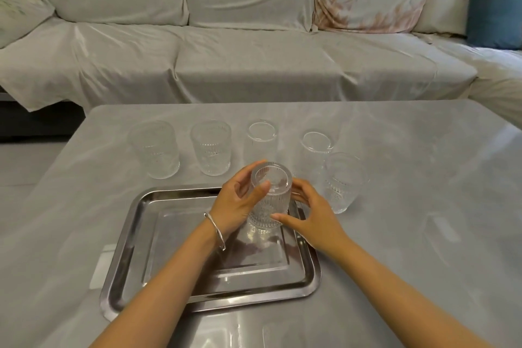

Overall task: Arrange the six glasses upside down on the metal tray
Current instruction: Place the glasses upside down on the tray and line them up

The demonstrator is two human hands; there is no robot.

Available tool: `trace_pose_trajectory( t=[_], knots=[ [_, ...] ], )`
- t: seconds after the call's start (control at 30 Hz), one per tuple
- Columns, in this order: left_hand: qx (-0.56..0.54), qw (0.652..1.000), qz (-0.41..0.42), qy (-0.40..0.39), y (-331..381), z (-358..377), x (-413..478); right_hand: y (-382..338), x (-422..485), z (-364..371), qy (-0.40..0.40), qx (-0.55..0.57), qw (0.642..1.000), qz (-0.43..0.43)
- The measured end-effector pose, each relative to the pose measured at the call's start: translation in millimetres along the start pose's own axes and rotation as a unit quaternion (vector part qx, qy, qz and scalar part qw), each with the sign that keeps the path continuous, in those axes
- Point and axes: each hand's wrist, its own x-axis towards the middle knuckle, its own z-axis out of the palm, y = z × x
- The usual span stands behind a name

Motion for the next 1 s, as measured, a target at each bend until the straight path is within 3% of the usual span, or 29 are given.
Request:
trace_pose_trajectory(
  t=[0.43, 0.53, 0.67, 0.8, 0.9, 1.0],
  knots=[
    [-0.034, 0.998, -0.02, 0.048, 5.9, 9.7, -10.0, -15.1, -5.6, -7.5, 0.003, 0.022, 0.999, -0.033],
    [-0.03, 0.997, -0.019, 0.069, 14.4, 10.3, -11.8, -37.2, -11.2, -21.9, 0.047, 0.058, 0.994, -0.075],
    [0.055, 0.996, -0.018, 0.074, 29.5, 9.4, -10.6, -45.4, -12.5, -59.2, 0.161, 0.048, 0.979, -0.113],
    [0.104, 0.992, -0.007, 0.065, 35.4, 14.4, -7.4, -18.0, -9.3, -89.3, 0.173, -0.006, 0.985, -0.016],
    [0.114, 0.991, -0.013, 0.07, 34.6, 18.8, -3.3, 1.6, -5.8, -94.0, 0.112, 0.065, 0.989, 0.075],
    [0.098, 0.991, -0.026, 0.087, 29.6, 21.5, -1.6, 15.5, -3.3, -88.1, 0.088, 0.126, 0.983, 0.096]
  ],
)
